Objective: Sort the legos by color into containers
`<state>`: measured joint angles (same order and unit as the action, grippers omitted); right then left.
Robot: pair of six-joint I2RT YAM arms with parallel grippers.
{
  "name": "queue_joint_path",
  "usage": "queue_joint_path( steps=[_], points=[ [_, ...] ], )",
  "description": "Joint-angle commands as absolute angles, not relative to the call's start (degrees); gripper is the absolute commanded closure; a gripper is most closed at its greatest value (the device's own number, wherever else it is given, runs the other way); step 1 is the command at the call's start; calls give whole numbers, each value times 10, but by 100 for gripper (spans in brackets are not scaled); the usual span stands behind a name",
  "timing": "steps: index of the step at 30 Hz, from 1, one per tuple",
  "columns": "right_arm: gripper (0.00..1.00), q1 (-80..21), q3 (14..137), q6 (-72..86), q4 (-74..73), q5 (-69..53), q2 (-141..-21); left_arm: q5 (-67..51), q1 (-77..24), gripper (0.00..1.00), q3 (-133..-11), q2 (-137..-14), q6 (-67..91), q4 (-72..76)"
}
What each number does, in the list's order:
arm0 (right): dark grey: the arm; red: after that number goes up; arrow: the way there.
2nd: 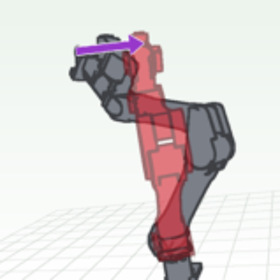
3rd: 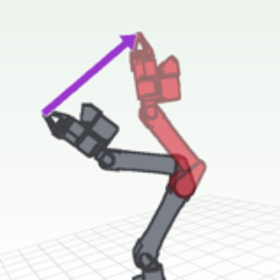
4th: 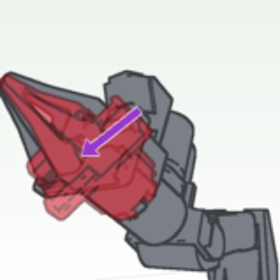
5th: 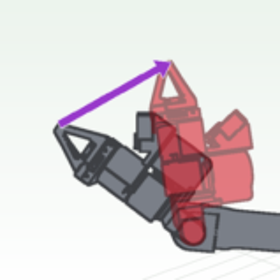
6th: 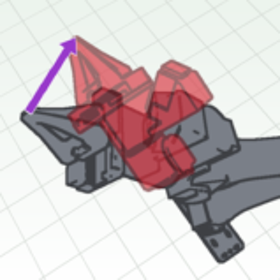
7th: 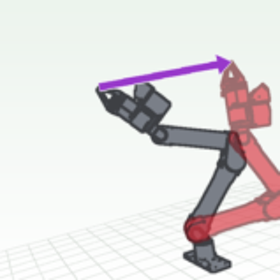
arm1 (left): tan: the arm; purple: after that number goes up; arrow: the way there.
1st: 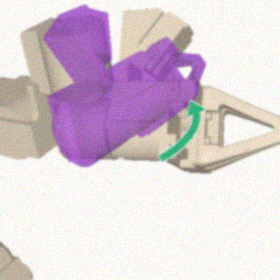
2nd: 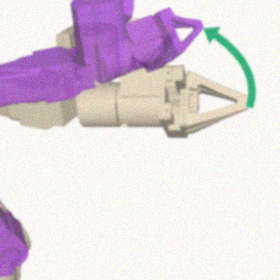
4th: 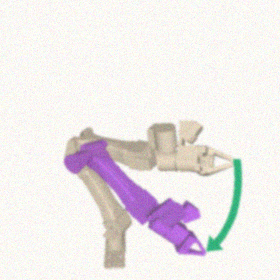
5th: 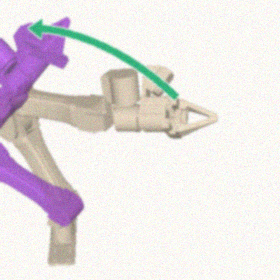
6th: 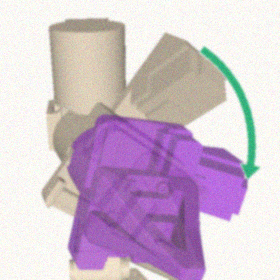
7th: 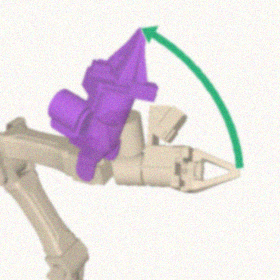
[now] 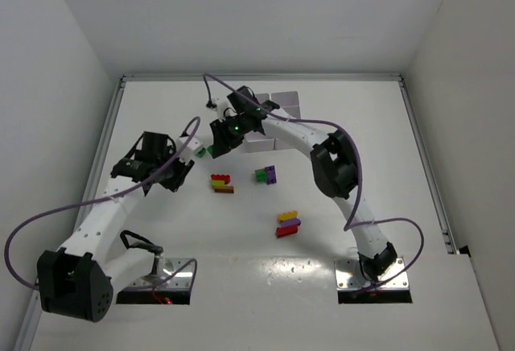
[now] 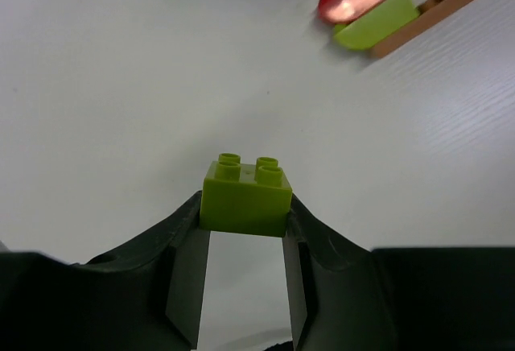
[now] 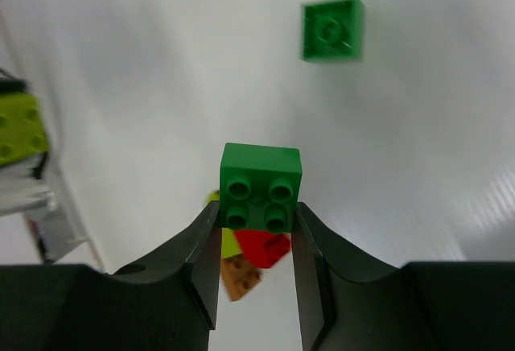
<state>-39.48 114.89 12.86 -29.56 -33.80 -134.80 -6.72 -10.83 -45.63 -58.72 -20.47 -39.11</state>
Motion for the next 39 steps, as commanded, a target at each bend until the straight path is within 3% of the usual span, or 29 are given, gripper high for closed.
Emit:
queue_joint_path(
  steps=[1,6,13,18,24,28,31,32,34,35,39],
  points=[
    [100,-388,1181,107,-308,-271,-1362,-126,-57,68,-479,-614,-247,-425],
    [100,-393,1181,102,-302,-264,-1394,-170,-4,60,-493,-707,-295,-425],
    [100,-404,1208,102,-297,-249,-1426,-190,14,60,-523,-808,-304,-366],
    [94,-410,1215,102,-292,-230,-1445,-190,14,53,-534,-863,-276,-324],
    [79,-410,1215,102,-292,-210,-1450,-165,14,42,-533,-905,-244,-270],
    [67,-410,1215,102,-292,-203,-1450,-165,14,41,-533,-918,-237,-252],
    [51,-410,1203,95,-292,-203,-1426,-205,25,38,-533,-906,-244,-252],
    [41,-410,1190,95,-292,-203,-1407,-229,32,38,-527,-882,-253,-246],
    [33,-410,1178,95,-281,-209,-1384,-255,39,37,-518,-854,-263,-246],
    [24,-404,1172,95,-281,-214,-1361,-284,39,35,-510,-826,-268,-246],
    [20,-399,1152,90,-287,-222,-1311,-354,28,33,-504,-763,-321,-276]
  ],
)
